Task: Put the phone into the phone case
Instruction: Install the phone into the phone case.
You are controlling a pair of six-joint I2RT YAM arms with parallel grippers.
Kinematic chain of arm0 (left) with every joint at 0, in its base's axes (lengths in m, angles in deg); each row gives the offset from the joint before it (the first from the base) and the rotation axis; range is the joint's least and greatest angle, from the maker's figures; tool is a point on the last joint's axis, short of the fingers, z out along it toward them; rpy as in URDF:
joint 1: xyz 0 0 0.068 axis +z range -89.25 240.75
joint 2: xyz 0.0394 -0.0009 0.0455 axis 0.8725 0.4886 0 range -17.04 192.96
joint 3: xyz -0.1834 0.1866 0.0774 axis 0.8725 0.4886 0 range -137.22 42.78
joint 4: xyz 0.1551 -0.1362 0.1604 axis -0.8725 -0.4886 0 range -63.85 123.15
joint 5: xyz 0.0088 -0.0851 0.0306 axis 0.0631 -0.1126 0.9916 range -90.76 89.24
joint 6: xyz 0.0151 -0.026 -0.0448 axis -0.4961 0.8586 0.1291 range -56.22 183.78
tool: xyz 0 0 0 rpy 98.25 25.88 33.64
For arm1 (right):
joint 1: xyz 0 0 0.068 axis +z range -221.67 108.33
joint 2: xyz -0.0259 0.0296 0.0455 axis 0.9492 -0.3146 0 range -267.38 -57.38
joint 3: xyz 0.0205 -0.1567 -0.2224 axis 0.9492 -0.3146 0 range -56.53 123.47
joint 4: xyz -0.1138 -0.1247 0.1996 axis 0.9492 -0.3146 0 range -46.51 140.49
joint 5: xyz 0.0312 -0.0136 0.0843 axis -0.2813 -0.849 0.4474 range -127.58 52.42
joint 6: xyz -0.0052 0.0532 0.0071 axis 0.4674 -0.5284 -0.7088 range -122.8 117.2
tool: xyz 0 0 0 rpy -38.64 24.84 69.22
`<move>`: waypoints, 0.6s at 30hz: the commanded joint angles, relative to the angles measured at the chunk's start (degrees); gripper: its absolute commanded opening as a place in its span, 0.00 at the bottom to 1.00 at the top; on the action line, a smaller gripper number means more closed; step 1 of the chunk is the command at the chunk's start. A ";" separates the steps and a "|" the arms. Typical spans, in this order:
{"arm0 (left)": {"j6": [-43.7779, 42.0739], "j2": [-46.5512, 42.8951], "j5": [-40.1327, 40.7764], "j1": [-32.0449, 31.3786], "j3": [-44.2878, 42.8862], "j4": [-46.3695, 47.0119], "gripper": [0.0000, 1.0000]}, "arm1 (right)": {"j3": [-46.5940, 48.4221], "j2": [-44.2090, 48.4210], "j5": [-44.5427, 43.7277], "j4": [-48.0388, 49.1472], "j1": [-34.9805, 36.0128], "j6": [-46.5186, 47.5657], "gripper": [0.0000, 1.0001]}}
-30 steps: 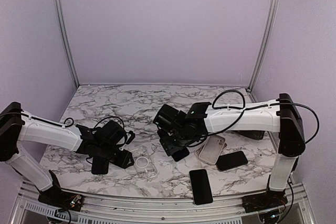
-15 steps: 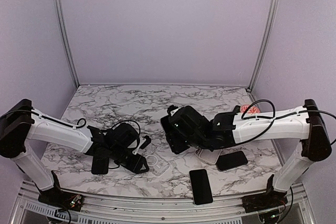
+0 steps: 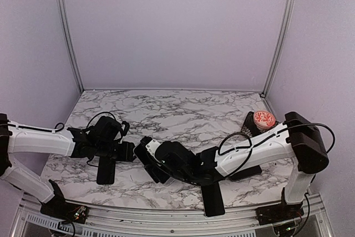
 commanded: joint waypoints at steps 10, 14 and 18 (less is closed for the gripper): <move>0.24 3.89 3.23 2.08 -1.02 -0.67 0.56 | -4.19 0.50 7.00 4.33 -3.57 -4.62 0.47; -0.12 5.60 2.34 2.14 -1.67 -0.65 0.56 | -2.05 -0.95 6.73 0.79 -3.55 -8.22 0.46; -0.38 5.56 2.41 2.08 -1.73 -0.70 0.56 | -0.99 -0.58 5.58 -1.90 -3.55 -9.70 0.45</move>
